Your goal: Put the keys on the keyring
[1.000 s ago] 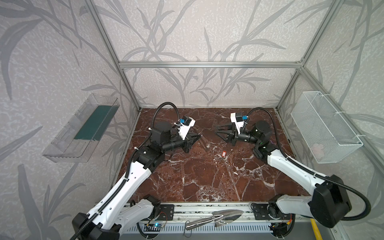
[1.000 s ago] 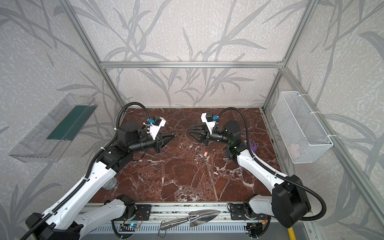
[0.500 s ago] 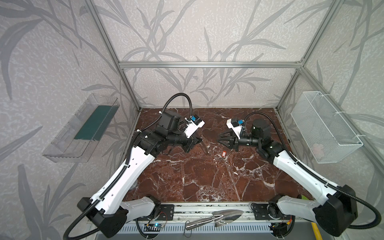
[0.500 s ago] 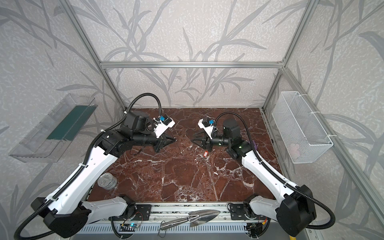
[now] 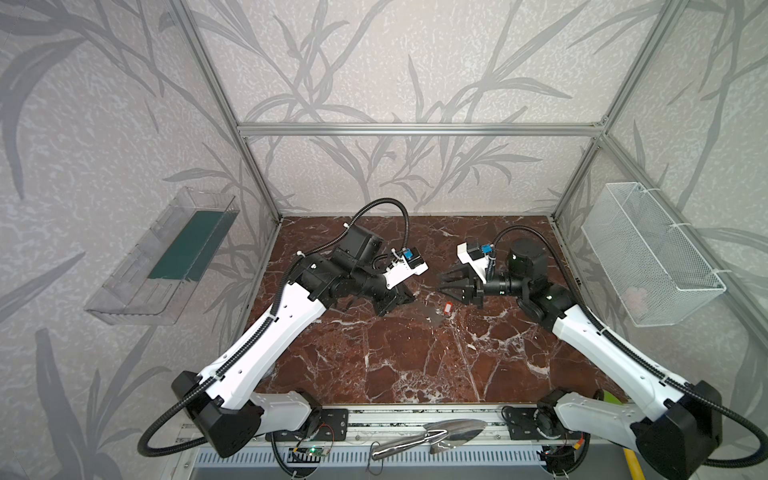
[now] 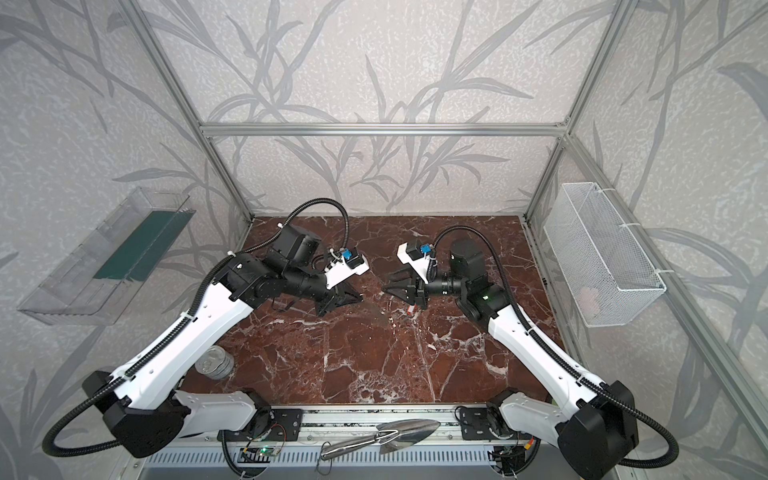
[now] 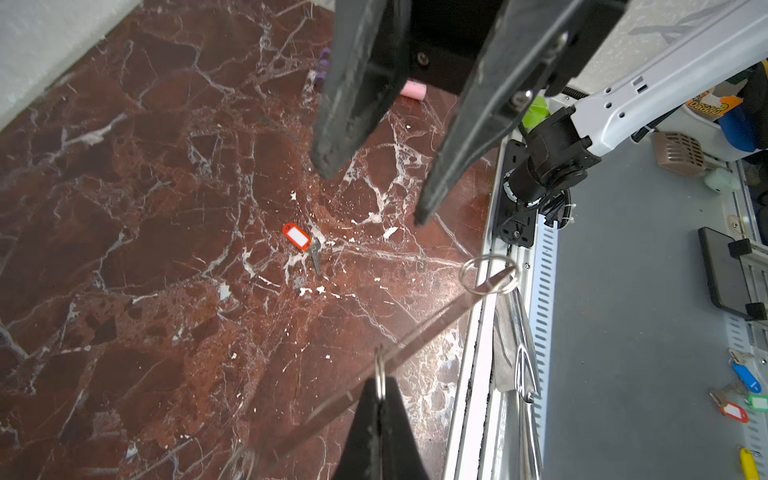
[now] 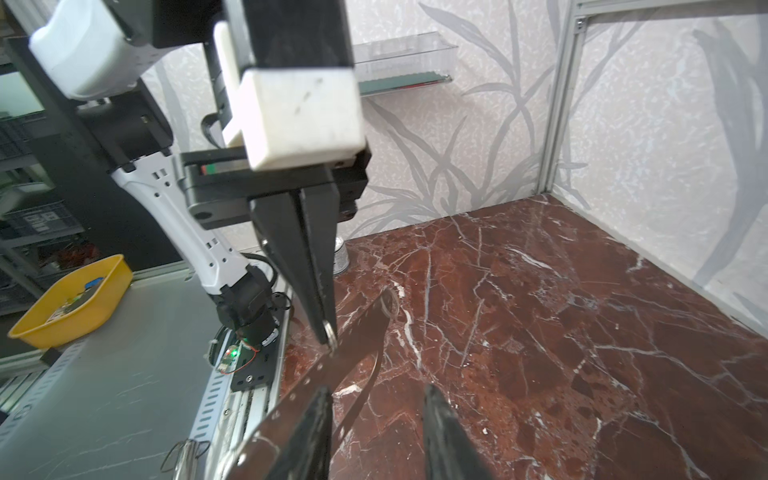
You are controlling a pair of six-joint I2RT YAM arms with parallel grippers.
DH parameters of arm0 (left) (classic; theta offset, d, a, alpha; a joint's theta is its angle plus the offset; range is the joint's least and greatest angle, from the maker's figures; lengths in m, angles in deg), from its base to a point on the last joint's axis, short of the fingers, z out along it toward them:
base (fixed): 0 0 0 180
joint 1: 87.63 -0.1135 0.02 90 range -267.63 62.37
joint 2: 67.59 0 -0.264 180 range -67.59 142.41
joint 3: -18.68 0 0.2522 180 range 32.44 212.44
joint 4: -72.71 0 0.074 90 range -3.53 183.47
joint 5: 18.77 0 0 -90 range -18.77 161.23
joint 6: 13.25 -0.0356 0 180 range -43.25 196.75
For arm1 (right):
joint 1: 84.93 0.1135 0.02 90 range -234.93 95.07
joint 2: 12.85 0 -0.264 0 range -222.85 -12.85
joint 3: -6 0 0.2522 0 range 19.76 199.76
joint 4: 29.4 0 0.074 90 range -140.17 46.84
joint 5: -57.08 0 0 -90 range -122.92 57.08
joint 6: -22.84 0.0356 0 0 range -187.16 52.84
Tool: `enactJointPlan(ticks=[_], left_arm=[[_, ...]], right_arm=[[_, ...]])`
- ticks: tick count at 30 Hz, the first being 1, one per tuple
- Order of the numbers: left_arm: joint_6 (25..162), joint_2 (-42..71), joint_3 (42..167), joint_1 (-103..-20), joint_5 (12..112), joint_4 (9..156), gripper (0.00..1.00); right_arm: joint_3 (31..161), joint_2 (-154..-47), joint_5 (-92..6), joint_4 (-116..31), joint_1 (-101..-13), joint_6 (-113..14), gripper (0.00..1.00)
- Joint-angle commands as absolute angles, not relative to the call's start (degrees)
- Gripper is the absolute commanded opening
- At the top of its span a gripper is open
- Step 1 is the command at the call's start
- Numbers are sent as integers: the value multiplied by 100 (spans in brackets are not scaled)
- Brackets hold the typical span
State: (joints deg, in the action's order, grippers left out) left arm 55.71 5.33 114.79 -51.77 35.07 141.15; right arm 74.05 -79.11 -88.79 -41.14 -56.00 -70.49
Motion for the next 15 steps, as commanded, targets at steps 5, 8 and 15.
enactJointPlan(ticks=[5, 8, 15], left_arm=[[5353, -181, 10940, -5158, 3352, 13651, 0], [5399, -188, 10867, -5158, 3296, 13595, 0], [5406, -38, 10892, -5145, 3144, 13615, 0]], right_arm=[[7472, -8019, -9173, -4202, -5296, -7368, 35], [7539, -8128, -9056, -4227, -5086, -7452, 34], [7772, -8351, -8920, -4436, -4787, -7662, 32]])
